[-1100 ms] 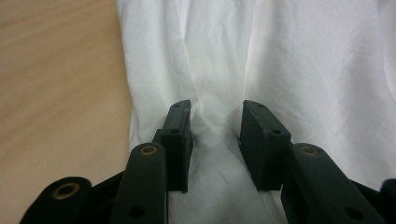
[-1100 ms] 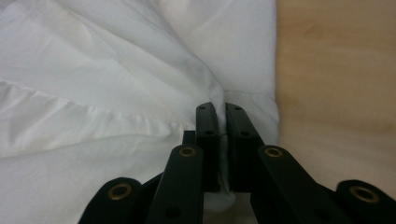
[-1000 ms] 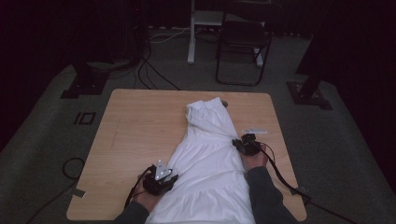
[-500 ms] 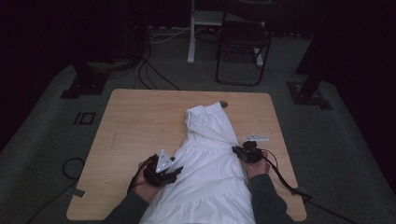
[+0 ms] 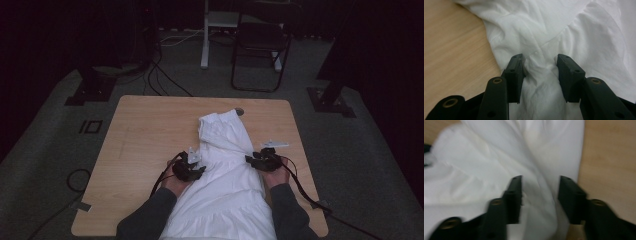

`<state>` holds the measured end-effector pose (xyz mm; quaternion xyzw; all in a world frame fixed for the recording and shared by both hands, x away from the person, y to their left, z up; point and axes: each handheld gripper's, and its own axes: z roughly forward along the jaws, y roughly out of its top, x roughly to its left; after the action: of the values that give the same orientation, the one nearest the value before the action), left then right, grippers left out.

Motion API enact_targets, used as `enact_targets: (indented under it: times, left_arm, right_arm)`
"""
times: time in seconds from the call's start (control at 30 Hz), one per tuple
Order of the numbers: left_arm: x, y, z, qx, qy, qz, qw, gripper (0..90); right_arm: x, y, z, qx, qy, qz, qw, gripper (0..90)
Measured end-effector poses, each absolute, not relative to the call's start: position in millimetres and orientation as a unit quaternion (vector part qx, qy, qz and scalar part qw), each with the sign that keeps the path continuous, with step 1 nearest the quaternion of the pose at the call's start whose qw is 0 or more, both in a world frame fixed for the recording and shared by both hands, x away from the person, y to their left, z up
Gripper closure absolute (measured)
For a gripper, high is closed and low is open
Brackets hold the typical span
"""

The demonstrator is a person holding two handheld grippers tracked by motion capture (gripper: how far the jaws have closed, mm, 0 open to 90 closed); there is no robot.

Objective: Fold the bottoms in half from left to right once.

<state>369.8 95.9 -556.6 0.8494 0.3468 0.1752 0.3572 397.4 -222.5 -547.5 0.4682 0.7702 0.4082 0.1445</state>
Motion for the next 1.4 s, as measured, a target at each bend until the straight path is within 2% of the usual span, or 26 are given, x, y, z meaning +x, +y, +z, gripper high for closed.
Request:
enact_targets:
  times: [0.07, 0.13, 0.3, 0.37, 0.4, 0.43, 0.47, 0.53, 0.57, 0.6, 0.7, 0.8, 0.9, 1.03, 1.13, 1.4]
  left_arm:
    - [370.3, 99.3, -558.9, 0.844, 0.35, 0.168, 0.37, 57.4]
    - [368.8, 99.6, -560.2, 0.84, 0.352, 0.172, 0.375, 57.4]
    - [367.7, 100.4, -561.3, 0.839, 0.351, 0.175, 0.378, 57.4]
    - [367.6, 100.2, -561.4, 0.838, 0.351, 0.175, 0.379, 57.4]
    - [367.4, 100.2, -561.4, 0.838, 0.351, 0.176, 0.378, 57.4]
    - [367.2, 100.1, -561.5, 0.838, 0.351, 0.177, 0.379, 57.4]
    - [366.8, 99.7, -561.6, 0.837, 0.352, 0.178, 0.379, 57.5]
    - [366.1, 99.8, -561.5, 0.838, 0.352, 0.179, 0.377, 57.6]
    - [365.6, 99.6, -561.5, 0.837, 0.353, 0.179, 0.377, 57.6]
    - [365.1, 99.4, -561.6, 0.837, 0.354, 0.18, 0.377, 57.7]
    - [363.9, 99.1, -561.7, 0.836, 0.354, 0.182, 0.377, 57.9]
    - [362.5, 98.7, -561.7, 0.836, 0.354, 0.186, 0.375, 58.1]
    - [361.0, 98.2, -561.8, 0.836, 0.354, 0.188, 0.375, 58.1]
    - [357.6, 98.6, -561.8, 0.837, 0.351, 0.192, 0.373, 58.2]
    - [353.3, 99.6, -562.0, 0.838, 0.349, 0.192, 0.373, 58.5]
    - [328.8, 107.7, -563.3, 0.838, 0.35, 0.183, 0.378, 58.8]
  right_arm:
    - [400.9, -215.7, -536.3, 0.456, 0.772, 0.413, 0.158, 39.8]
    - [406.7, -205.3, -526.2, 0.44, 0.781, 0.41, 0.17, 35.6]
    - [423.8, -170.0, -515.2, 0.382, 0.814, 0.395, 0.188, 30.2]
    - [430.8, -157.0, -516.3, 0.357, 0.83, 0.386, 0.187, 30.6]
    - [434.5, -151.6, -518.2, 0.351, 0.835, 0.38, 0.187, 32.7]
    - [438.6, -147.9, -520.1, 0.343, 0.841, 0.376, 0.185, 39.0]
    - [442.8, -146.0, -522.0, 0.336, 0.846, 0.374, 0.179, 49.2]
    - [451.1, -147.8, -522.5, 0.335, 0.85, 0.364, 0.182, 79.7]
    - [456.2, -152.3, -520.5, 0.352, 0.841, 0.363, 0.191, 86.5]
    - [462.4, -159.8, -517.3, 0.375, 0.828, 0.368, 0.197, 88.7]
    - [480.9, -186.4, -509.3, 0.449, 0.779, 0.377, 0.222, 89.3]
    - [496.6, -208.6, -514.7, 0.503, 0.748, 0.384, 0.202, 88.8]
    - [503.1, -212.6, -531.3, 0.52, 0.746, 0.374, 0.184, 88.0]
    - [501.7, -208.1, -552.8, 0.521, 0.756, 0.357, 0.17, 85.5]
    - [498.6, -210.9, -554.8, 0.529, 0.747, 0.368, 0.164, 84.6]
    - [468.5, -204.9, -554.7, 0.501, 0.77, 0.344, 0.195, 83.4]
